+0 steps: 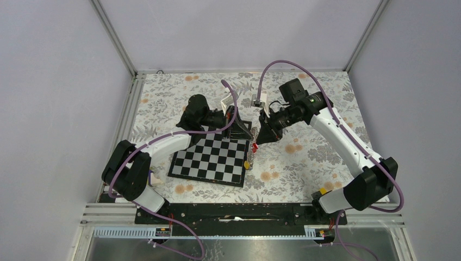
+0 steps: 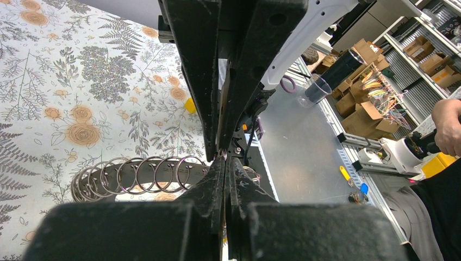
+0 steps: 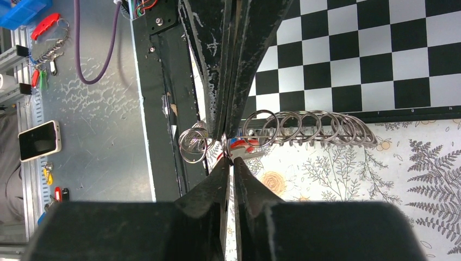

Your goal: Put the keys on the keyring

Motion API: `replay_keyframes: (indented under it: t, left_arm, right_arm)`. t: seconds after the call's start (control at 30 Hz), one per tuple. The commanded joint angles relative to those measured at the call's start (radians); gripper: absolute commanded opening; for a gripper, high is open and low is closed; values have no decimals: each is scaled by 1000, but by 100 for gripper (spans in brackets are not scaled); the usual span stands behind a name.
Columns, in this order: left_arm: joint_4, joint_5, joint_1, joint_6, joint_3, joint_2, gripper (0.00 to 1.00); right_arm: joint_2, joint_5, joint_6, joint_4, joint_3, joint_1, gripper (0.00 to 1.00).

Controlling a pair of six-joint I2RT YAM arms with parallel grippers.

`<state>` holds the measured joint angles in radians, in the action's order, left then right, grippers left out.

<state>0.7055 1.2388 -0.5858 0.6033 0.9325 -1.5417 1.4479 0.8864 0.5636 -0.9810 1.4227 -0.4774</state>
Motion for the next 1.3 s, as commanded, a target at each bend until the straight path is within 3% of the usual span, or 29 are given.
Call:
replay_keyframes:
  t: [0.0, 0.3, 0.97, 1.1, 1.27]
  left_arm:
    - [84, 23, 4, 6, 25, 36, 0]
    - [117, 22, 4, 24, 20, 32, 0]
    - [192, 24, 4, 81, 2, 34, 0]
    - [194, 25, 3, 81, 0, 33, 0]
    - [200, 25, 3, 84, 0, 29, 0]
  right_arm:
    - [-38, 50, -6, 20, -8, 2, 10]
    - [-29, 68, -18, 40, -20, 3, 0]
    - [1, 79, -56, 83, -38, 2, 1]
    - [2, 84, -60, 82, -29, 2, 5]
    - [-25, 65, -50, 71, -11, 4, 20]
